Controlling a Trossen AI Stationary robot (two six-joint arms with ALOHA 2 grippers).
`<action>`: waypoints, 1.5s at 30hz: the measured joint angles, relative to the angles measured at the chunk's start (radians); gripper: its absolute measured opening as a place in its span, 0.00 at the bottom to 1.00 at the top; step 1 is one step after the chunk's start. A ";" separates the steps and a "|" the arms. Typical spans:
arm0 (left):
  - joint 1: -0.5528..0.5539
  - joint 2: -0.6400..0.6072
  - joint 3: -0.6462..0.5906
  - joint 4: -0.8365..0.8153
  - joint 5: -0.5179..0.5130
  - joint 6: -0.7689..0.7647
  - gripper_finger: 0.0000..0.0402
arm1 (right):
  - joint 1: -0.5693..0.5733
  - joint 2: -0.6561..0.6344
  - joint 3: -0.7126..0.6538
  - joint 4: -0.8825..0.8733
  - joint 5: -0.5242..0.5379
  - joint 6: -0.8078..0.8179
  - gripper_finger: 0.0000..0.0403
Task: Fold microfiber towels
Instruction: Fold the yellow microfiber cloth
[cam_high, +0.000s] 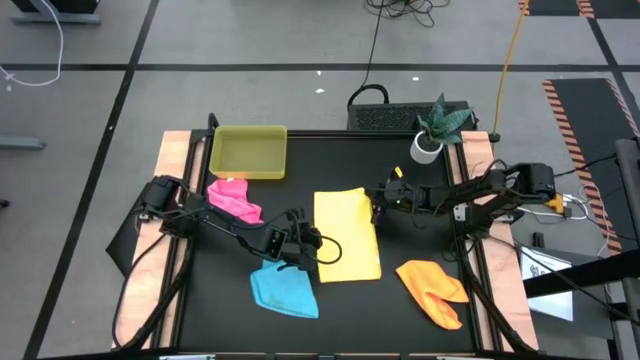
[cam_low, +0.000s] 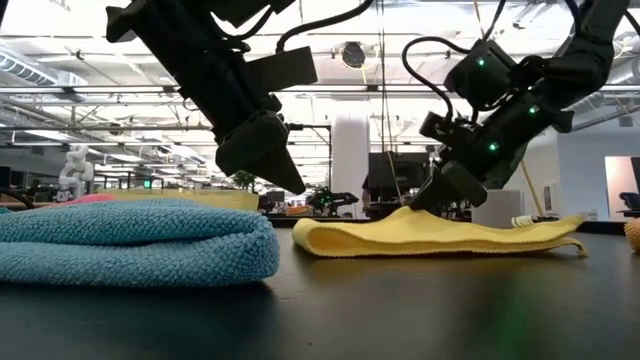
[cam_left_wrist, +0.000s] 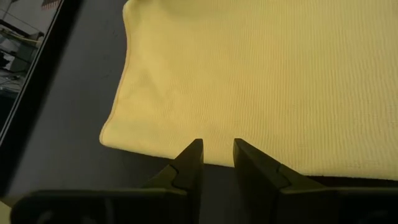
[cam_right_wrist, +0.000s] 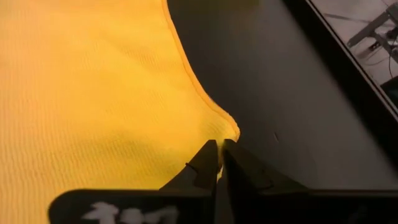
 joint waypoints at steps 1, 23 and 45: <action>0.000 0.000 0.000 0.001 0.000 0.000 0.23 | 0.000 0.000 -0.002 0.000 0.000 0.000 0.08; 0.008 0.000 -0.005 0.218 0.306 0.097 0.23 | -0.026 -0.009 -0.004 0.043 -0.156 0.397 0.12; 0.006 0.000 -0.139 0.407 0.553 0.207 0.23 | -0.055 0.017 -0.004 -0.011 0.082 0.425 0.00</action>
